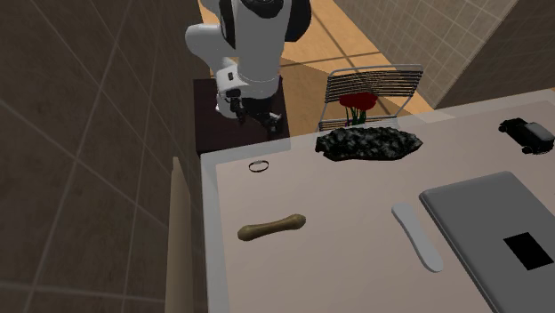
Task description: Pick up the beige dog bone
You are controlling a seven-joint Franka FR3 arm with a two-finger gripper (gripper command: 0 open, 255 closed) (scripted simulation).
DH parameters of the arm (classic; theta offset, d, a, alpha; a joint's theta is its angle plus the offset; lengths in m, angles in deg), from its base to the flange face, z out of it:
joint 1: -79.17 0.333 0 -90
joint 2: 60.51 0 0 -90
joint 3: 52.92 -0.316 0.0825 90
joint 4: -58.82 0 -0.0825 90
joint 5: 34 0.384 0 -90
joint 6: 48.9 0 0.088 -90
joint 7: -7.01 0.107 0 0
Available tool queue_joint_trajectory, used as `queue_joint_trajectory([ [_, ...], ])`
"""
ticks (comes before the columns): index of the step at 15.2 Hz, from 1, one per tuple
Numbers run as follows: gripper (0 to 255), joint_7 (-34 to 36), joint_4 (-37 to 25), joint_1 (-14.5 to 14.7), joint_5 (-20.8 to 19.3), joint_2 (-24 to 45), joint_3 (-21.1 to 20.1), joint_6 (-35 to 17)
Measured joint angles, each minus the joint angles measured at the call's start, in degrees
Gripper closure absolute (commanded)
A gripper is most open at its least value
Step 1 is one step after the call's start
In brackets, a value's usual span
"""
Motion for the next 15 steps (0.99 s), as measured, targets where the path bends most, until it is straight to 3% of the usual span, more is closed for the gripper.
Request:
queue_joint_trajectory([
  [8, 0, 22.3, -9.4, -2.1, -7.3, 19.6, -4.2, -6.8],
  [15, 0, 39.8, -22.8, 0.9, -14.9, 37.9, -1.6, -8.5],
])
